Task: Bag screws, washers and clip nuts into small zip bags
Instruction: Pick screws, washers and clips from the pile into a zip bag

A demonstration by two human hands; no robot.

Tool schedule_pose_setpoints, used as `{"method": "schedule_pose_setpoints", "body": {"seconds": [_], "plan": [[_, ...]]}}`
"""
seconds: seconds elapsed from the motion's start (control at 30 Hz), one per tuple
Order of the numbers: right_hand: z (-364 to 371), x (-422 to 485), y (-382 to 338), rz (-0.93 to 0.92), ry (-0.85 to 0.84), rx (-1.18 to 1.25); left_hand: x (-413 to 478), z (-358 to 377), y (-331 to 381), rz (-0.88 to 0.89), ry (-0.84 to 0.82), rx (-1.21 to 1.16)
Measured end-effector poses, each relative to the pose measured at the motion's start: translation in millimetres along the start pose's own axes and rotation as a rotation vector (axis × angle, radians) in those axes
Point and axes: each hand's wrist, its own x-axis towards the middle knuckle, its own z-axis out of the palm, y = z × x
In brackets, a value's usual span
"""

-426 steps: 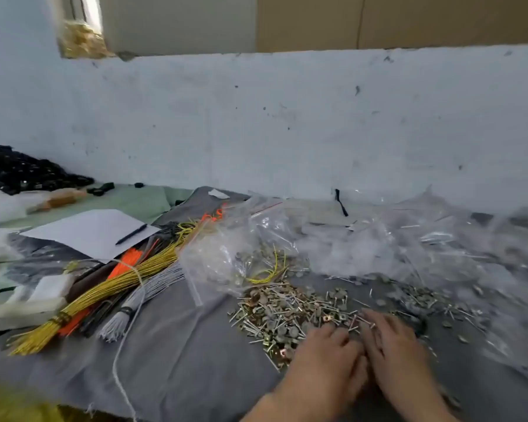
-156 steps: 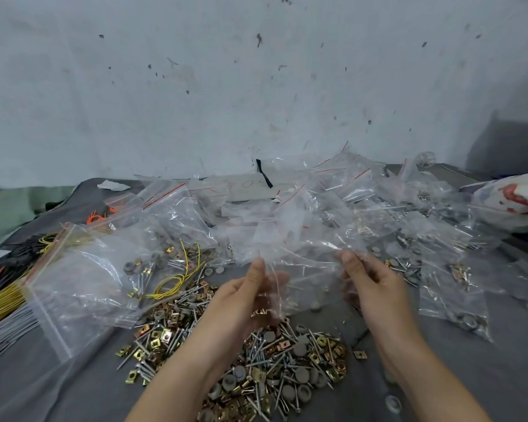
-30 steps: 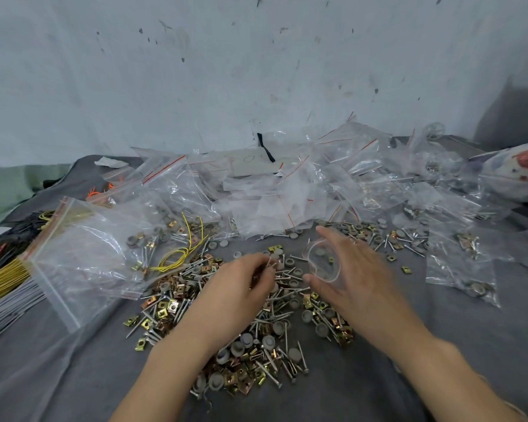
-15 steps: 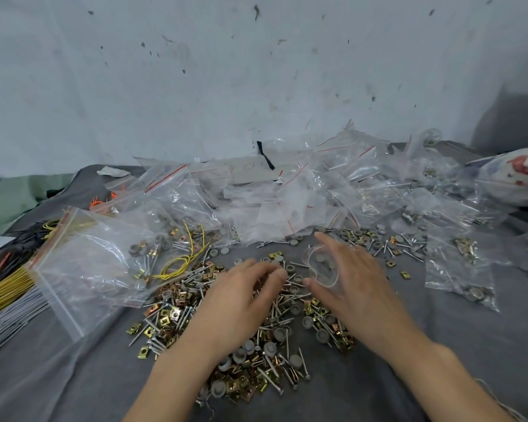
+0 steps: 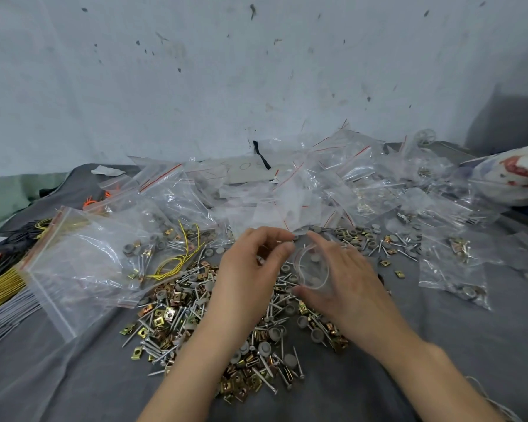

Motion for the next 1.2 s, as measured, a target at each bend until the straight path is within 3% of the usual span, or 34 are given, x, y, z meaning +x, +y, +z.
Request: {"method": "schedule_pose_setpoints", "body": {"seconds": [0.23,0.37,0.47,0.83,1.2], "plan": [[-1,-1,-1,0.004,0.022,0.038,5,9,6,-0.050,-0.222,0.035],[-2,2,1,0.055,0.026,0.021,18,-12,6,-0.075,-0.102,0.016],[-3,6,4,0.085,0.021,0.029,27,-21,-9,-0.159,-0.030,0.149],[-1,15,13,0.114,0.069,0.157,54,24,-58,-0.158,-0.567,0.842],[-3,17,15,0.126,0.032,0.161,40,17,-39,-0.173,-0.771,0.726]]}}
